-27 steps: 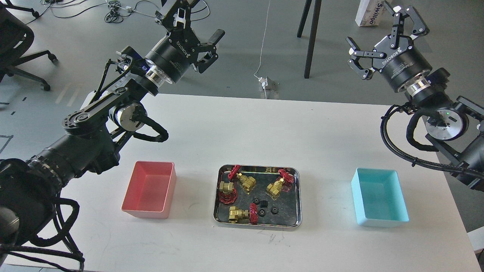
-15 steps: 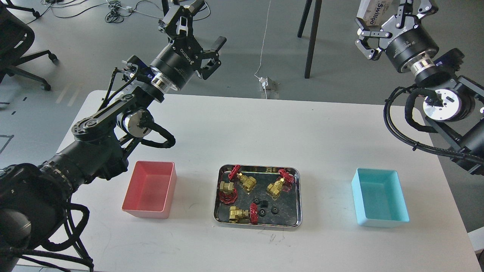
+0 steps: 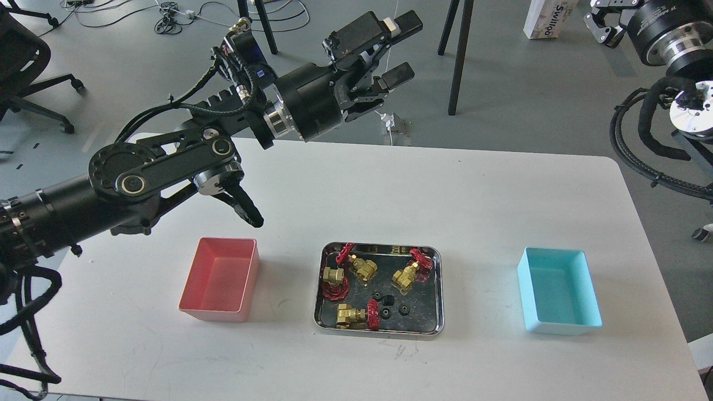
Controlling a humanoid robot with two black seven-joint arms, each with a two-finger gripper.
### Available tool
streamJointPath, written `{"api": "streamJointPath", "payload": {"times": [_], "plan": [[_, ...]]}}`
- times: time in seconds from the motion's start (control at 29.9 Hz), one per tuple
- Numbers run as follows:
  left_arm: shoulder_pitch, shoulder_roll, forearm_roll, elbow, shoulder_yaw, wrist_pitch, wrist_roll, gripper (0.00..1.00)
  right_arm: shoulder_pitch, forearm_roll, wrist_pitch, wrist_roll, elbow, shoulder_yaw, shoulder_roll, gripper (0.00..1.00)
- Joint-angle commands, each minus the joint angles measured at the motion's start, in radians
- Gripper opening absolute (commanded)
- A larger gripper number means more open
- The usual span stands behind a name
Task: Place valve in pink box and gear in blue box
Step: 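Move the left gripper down toward the metal tray, then lower the left gripper onto a red-handled brass valve in the tray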
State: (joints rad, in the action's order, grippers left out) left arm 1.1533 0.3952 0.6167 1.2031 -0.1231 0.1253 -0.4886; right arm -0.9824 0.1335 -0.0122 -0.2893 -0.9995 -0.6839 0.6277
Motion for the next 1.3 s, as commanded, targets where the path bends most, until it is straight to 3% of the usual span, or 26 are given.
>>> {"api": "streamJointPath", "payload": {"times": [0.0,0.13,0.23,0.3,0.5,0.6,0.67,0.94,1.1,1.27], "plan": [[0.251,0.054,0.107,0.073,0.463,-0.281,0.0,1.0,0.018,-0.002,0.001,-0.001,-0.005,-0.013,0.001,1.0],[0.471,0.025,0.256,0.093,0.959,-0.531,0.0,0.99,0.021,-0.002,0.001,-0.001,-0.002,-0.013,-0.008,1.0],[0.566,-0.051,0.369,0.093,1.241,-0.608,0.0,0.99,0.022,-0.003,0.001,-0.001,0.002,-0.013,-0.009,1.0],[0.576,-0.085,0.422,0.093,1.33,-0.614,0.0,0.99,0.024,-0.003,0.001,-0.001,0.005,-0.013,-0.01,1.0],[0.493,-0.159,0.474,0.073,1.376,-0.614,0.0,0.99,0.01,-0.002,0.001,0.031,0.01,-0.011,-0.011,1.0],[0.451,-0.189,0.472,0.036,1.376,-0.614,0.0,0.99,-0.079,0.0,0.001,0.132,0.036,0.006,-0.011,1.0],[0.416,-0.205,0.472,0.012,1.376,-0.614,0.0,0.99,-0.134,-0.002,0.003,0.174,0.08,0.035,-0.023,1.0],[0.263,-0.231,0.472,-0.138,1.366,-0.614,0.0,0.97,-0.157,0.0,0.024,0.176,0.153,0.061,-0.06,1.0],[0.241,-0.231,0.474,-0.155,1.363,-0.614,0.0,0.95,-0.131,0.0,0.029,0.176,0.153,0.06,-0.06,1.0],[0.215,-0.254,0.472,-0.157,1.359,-0.614,0.0,0.83,-0.124,0.001,0.029,0.176,0.151,0.056,-0.06,1.0]]}}
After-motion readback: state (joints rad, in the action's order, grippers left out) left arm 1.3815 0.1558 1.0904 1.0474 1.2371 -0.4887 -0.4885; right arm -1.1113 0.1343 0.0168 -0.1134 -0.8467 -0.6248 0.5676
